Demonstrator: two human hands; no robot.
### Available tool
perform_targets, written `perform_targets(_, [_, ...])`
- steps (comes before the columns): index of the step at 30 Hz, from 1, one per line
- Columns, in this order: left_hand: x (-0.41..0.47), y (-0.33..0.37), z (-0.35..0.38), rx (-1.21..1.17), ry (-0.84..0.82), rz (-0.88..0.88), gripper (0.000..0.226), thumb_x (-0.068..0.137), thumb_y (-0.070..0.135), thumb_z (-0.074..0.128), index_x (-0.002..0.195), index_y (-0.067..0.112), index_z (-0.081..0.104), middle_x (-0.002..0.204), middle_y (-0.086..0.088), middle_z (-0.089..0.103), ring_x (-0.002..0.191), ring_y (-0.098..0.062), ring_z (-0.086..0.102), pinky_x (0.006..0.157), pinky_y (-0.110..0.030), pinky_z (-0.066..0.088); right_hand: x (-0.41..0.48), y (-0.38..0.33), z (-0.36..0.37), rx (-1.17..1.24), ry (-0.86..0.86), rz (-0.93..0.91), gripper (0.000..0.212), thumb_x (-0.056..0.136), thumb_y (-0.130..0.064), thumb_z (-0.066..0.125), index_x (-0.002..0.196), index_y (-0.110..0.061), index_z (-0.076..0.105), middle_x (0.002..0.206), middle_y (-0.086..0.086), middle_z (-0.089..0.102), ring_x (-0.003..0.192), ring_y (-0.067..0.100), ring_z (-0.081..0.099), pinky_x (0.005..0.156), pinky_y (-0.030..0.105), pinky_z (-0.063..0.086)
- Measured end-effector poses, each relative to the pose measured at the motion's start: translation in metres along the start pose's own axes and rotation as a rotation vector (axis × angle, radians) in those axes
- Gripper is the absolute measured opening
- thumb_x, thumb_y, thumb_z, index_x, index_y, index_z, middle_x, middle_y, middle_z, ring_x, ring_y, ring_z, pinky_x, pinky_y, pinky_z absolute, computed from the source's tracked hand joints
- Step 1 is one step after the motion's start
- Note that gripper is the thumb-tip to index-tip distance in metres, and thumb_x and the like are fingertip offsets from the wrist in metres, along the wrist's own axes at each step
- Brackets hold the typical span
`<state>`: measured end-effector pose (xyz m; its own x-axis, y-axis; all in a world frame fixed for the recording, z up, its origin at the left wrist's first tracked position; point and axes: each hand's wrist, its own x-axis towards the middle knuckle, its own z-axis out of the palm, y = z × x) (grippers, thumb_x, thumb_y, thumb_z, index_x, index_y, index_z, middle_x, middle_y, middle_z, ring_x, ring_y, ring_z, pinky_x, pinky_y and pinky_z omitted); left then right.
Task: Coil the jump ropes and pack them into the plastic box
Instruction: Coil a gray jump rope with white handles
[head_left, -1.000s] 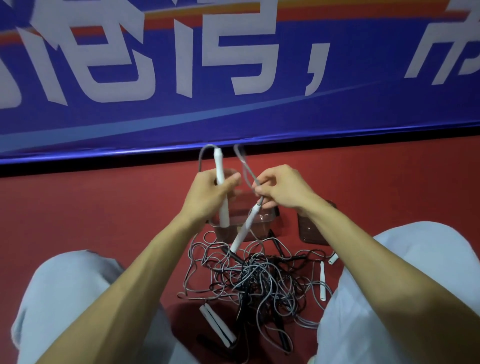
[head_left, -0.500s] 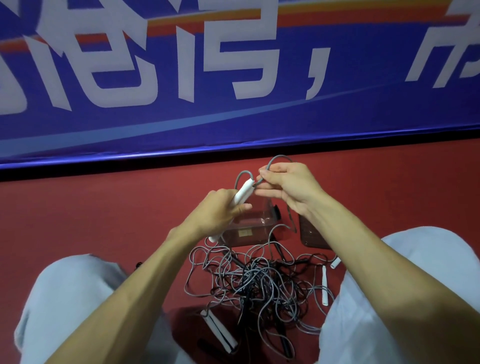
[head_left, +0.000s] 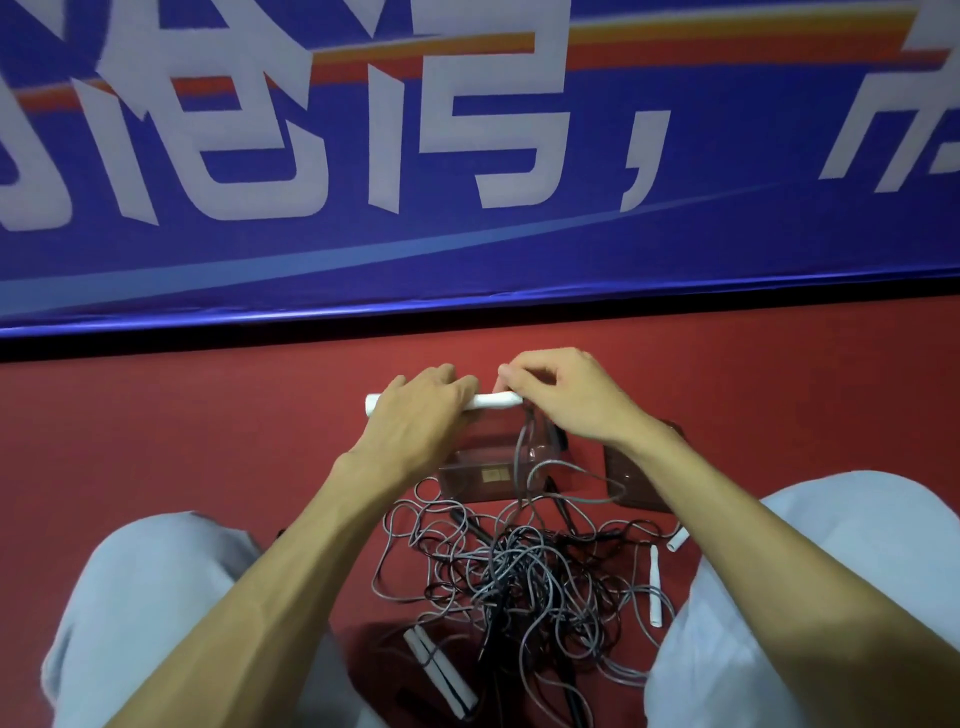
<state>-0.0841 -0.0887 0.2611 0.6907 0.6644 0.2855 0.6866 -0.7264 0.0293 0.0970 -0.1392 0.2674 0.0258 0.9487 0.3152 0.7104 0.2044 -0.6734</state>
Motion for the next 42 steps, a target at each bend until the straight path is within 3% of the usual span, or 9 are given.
perform_targets(5, [-0.001,0.000,0.001,0.036,0.020,-0.032,0.015,0.103,0.031,0.040,0.094,0.020,0.039,0.090,0.001,0.039,0.082,-0.023,0.039,0.069,-0.034,0.026,-0.002,-0.004,-0.004,0.240,-0.232,0.213,0.043,0.099,-0.047,0.046,0.070,-0.017,0.054,0.062,0.004,0.068,0.061,0.019,0.066,0.060,0.029,0.047])
perform_targets(8, [0.000,0.004,0.002,-0.078,-0.054,0.011,0.019,0.102,0.031,0.043,0.090,0.020,0.034,0.086,0.002,0.041,0.075,-0.022,0.039,0.064,-0.036,0.027,-0.002,-0.007,-0.011,0.297,-0.244,0.260,0.051,0.096,-0.048,0.051,0.061,-0.010,0.053,0.045,0.002,0.047,0.040,0.020,0.051,0.047,0.024,0.039])
perform_targets(13, [0.004,0.014,0.003,-0.483,-0.107,0.026,0.019,0.092,0.016,0.057,0.083,0.020,0.041,0.072,0.006,0.049,0.066,-0.025,0.049,0.060,-0.039,0.038,-0.001,-0.008,-0.020,0.570,-0.058,0.305,0.039,0.091,-0.027,0.066,0.058,-0.014,0.049,0.044,-0.005,0.035,0.037,0.013,0.035,0.043,0.024,0.032])
perform_targets(22, [0.002,0.020,-0.001,-0.710,-0.068,-0.102,0.024,0.088,0.022,0.063,0.107,0.032,0.053,0.078,0.002,0.063,0.062,-0.020,0.060,0.060,-0.039,0.052,0.003,-0.009,-0.022,0.833,0.284,0.364,0.027,0.097,-0.022,0.056,0.074,-0.011,0.051,0.049,-0.001,0.027,0.037,0.010,0.031,0.040,0.022,0.029])
perform_targets(29, [0.002,0.020,-0.003,-0.665,0.150,-0.168,0.010,0.092,0.037,0.063,0.087,0.032,0.056,0.060,0.009,0.056,0.049,-0.007,0.049,0.044,-0.016,0.035,0.003,-0.011,-0.017,0.782,0.455,0.278,0.033,0.101,-0.028,0.048,0.073,-0.011,0.053,0.045,-0.003,0.036,0.038,0.013,0.037,0.040,0.023,0.030])
perform_targets(33, [0.006,0.018,-0.006,-0.693,0.220,-0.248,0.027,0.094,0.026,0.061,0.070,0.029,0.049,0.058,0.009,0.050,0.049,-0.009,0.042,0.046,-0.020,0.033,0.002,-0.016,-0.017,0.754,0.282,0.291,0.053,0.102,-0.048,0.036,0.072,-0.007,0.055,0.044,0.003,0.047,0.035,0.018,0.048,0.038,0.021,0.039])
perform_targets(36, [0.013,0.011,-0.012,-1.180,0.367,-0.419,0.032,0.095,0.019,0.058,0.066,0.023,0.045,0.050,0.010,0.041,0.043,-0.011,0.032,0.048,-0.026,0.029,0.001,-0.013,-0.008,0.498,0.048,0.253,0.062,0.102,-0.049,0.031,0.066,-0.007,0.060,0.046,0.005,0.057,0.047,0.026,0.063,0.049,0.027,0.049])
perform_targets(39, [0.012,0.007,-0.020,-1.478,0.385,-0.502,0.032,0.098,0.019,0.056,0.069,0.019,0.042,0.049,0.008,0.036,0.039,-0.007,0.025,0.042,-0.021,0.023,0.000,-0.008,0.005,0.208,-0.087,0.067,0.033,0.102,-0.032,0.044,0.074,-0.019,0.056,0.050,-0.001,0.062,0.069,0.023,0.072,0.076,0.040,0.053])
perform_targets(42, [0.011,0.009,-0.022,-1.610,0.407,-0.530,0.026,0.099,0.019,0.056,0.075,0.015,0.045,0.058,0.000,0.038,0.038,-0.007,0.025,0.038,-0.019,0.024,0.000,-0.009,0.010,0.228,-0.207,0.024,0.012,0.101,-0.016,0.046,0.092,-0.018,0.054,0.060,-0.002,0.064,0.069,0.020,0.070,0.067,0.035,0.053])
